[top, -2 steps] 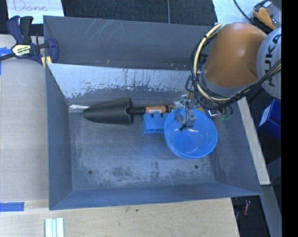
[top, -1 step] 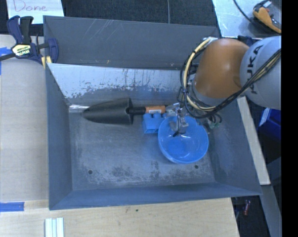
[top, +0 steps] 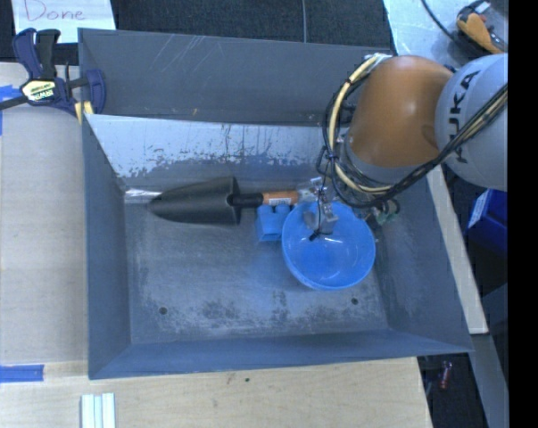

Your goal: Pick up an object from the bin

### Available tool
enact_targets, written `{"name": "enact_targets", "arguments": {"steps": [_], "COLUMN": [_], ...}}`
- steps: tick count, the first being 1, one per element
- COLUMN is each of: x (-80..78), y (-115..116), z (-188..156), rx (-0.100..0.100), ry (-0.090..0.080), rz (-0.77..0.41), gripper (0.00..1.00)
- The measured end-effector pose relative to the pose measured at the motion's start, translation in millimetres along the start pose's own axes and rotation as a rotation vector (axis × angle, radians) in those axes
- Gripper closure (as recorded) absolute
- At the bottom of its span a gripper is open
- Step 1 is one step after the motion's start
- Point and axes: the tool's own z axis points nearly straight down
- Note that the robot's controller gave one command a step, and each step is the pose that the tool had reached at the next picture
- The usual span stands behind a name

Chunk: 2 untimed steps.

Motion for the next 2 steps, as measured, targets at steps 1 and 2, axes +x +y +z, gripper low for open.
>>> {"name": "enact_targets", "arguments": {"steps": [1,2], "x": [-6.6,4.1], "y": [-3,-6], "z": [-32,-130], "rx": [0.002,0.004], "ry": [-0.007,-0.018], "rz": [-0.007,0.023], "gripper": [1.0,1.0]}}
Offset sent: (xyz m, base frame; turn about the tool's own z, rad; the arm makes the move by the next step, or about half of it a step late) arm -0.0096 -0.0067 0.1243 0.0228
